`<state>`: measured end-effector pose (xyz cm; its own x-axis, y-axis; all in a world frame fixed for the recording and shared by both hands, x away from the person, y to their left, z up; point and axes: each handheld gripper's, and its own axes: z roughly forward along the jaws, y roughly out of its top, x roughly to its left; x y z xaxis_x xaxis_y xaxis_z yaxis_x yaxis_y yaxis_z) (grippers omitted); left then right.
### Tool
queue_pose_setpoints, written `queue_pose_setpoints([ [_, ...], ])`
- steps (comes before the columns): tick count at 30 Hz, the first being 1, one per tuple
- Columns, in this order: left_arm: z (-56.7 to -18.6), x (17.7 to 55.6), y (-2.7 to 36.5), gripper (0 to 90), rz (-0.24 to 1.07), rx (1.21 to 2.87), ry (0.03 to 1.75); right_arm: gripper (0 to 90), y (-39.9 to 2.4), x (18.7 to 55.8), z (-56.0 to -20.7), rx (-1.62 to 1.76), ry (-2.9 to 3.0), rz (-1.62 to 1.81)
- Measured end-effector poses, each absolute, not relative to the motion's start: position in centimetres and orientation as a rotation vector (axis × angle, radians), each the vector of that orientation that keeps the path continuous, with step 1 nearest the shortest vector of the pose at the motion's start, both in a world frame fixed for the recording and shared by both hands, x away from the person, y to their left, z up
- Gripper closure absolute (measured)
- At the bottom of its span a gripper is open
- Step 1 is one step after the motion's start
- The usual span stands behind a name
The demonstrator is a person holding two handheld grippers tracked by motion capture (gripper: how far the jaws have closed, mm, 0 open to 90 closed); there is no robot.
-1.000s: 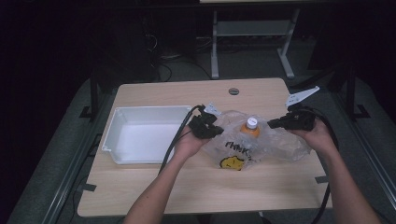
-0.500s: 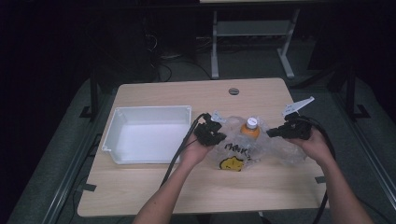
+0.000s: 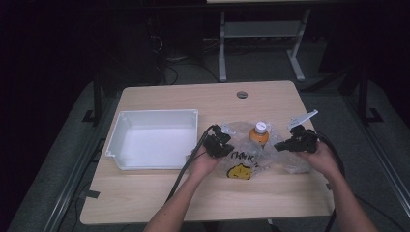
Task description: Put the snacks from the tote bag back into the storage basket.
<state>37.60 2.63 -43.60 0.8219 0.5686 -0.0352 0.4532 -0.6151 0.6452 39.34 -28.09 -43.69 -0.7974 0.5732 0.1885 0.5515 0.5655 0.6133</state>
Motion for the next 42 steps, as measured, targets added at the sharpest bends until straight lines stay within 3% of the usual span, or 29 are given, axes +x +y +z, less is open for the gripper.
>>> queue_pose_setpoints([
  [24, -46.3, 37.1, 2.6, 89.4, 0.231, 2.319, 0.788, 89.2, -28.5, 39.4, -46.6, 1.075, 2.751, 1.084],
  [27, -46.1, 37.0, 2.8, 84.7, 0.232, 2.322, 0.786, 84.8, -28.4, 39.3, -46.4, 1.075, 2.748, 1.066],
  [29, -45.4, 36.7, 3.1, 80.0, 0.237, 2.302, 0.778, 76.0, -28.6, 39.0, -46.0, 1.068, 2.723, 1.083],
  [42, -41.6, 35.8, 4.6, 73.5, 0.220, 2.240, 0.742, 66.1, -29.2, 37.1, -42.7, 0.956, 2.641, 1.141],
])
